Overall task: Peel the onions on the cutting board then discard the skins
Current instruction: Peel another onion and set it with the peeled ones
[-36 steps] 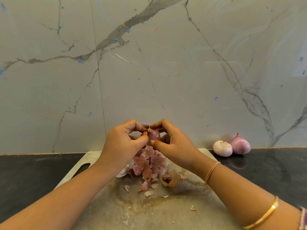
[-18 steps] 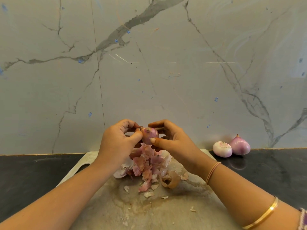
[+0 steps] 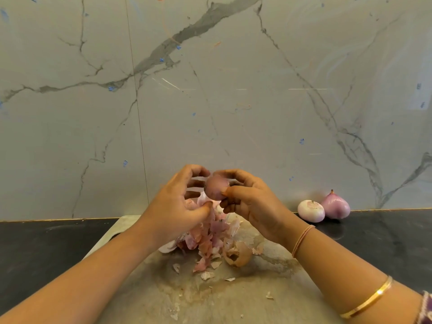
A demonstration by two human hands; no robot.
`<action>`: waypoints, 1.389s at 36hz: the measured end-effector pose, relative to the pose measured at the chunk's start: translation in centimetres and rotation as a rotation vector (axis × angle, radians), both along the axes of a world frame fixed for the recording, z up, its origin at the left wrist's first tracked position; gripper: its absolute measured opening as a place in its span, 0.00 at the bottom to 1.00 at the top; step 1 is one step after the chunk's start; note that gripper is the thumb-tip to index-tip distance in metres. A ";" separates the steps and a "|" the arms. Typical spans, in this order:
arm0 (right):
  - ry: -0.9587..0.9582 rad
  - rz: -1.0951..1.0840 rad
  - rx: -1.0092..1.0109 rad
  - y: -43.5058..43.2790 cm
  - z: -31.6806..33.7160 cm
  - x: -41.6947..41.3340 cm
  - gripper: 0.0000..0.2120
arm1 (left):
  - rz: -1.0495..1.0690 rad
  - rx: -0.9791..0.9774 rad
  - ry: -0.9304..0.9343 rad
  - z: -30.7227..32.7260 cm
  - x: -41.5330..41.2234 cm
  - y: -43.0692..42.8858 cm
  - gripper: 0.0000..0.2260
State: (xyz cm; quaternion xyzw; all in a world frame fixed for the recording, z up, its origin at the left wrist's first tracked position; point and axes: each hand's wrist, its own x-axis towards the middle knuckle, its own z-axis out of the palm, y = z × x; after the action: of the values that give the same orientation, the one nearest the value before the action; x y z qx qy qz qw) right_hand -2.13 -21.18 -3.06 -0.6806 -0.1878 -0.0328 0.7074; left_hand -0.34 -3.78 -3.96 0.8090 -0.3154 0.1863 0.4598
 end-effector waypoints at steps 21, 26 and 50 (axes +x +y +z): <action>-0.065 -0.038 -0.113 0.2 -0.2 0.0 0.11 | -0.012 0.159 -0.413 -0.1 0.8 0.5 0.14; -0.067 -0.038 -0.109 0.2 -0.3 0.1 0.12 | -0.021 0.127 -0.389 -0.1 0.8 0.4 0.15; -0.030 -0.049 -0.068 0.2 -0.5 0.3 0.07 | -0.008 0.094 -0.266 -0.2 0.7 0.4 0.14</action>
State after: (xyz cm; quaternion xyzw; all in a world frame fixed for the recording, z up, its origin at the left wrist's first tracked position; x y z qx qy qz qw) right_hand -1.78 -21.01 -3.52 -0.7080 -0.1826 -0.0538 0.6801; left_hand 0.37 -3.39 -4.16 0.7965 -0.3849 0.2750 0.3764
